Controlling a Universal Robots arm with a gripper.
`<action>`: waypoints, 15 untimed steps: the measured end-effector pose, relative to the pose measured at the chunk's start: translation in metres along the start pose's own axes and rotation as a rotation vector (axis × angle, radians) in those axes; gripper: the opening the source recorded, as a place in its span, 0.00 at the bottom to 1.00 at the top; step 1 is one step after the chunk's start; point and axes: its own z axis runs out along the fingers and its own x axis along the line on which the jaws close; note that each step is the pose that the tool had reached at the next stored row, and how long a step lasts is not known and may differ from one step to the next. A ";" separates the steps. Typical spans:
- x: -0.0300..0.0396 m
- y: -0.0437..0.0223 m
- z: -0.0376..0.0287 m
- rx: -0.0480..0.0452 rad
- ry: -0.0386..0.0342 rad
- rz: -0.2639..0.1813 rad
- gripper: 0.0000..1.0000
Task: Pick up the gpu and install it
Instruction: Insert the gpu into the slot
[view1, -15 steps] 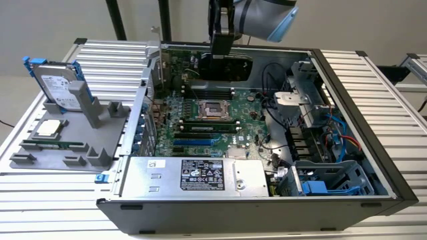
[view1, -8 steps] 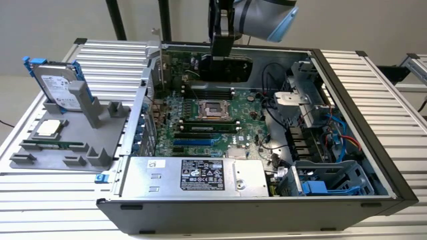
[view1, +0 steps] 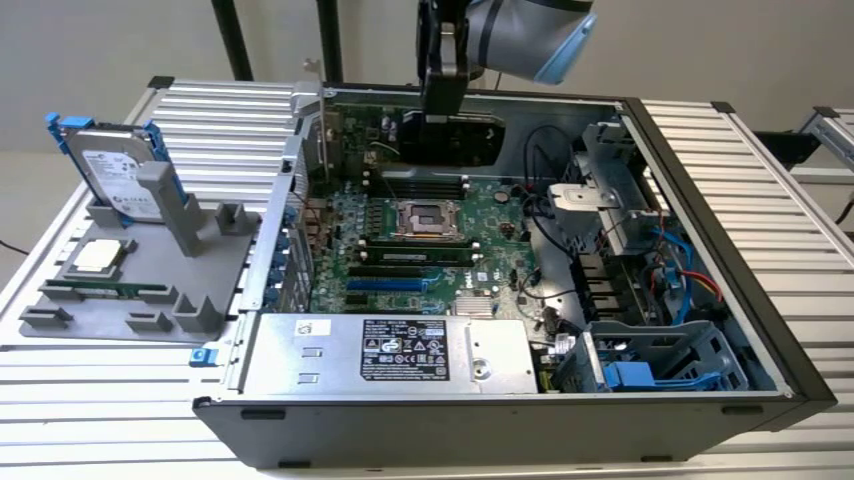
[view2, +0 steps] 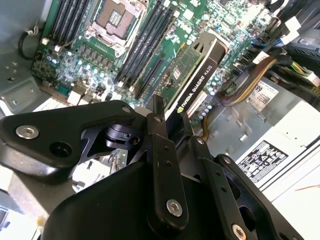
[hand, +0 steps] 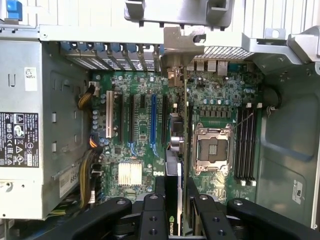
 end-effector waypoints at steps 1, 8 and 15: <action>0.0000 0.0000 0.0002 -0.0001 0.0001 0.000 0.00; 0.0000 0.0000 0.0018 0.0000 0.0002 0.000 0.00; 0.0000 0.0001 0.0029 0.0006 0.0003 0.000 0.00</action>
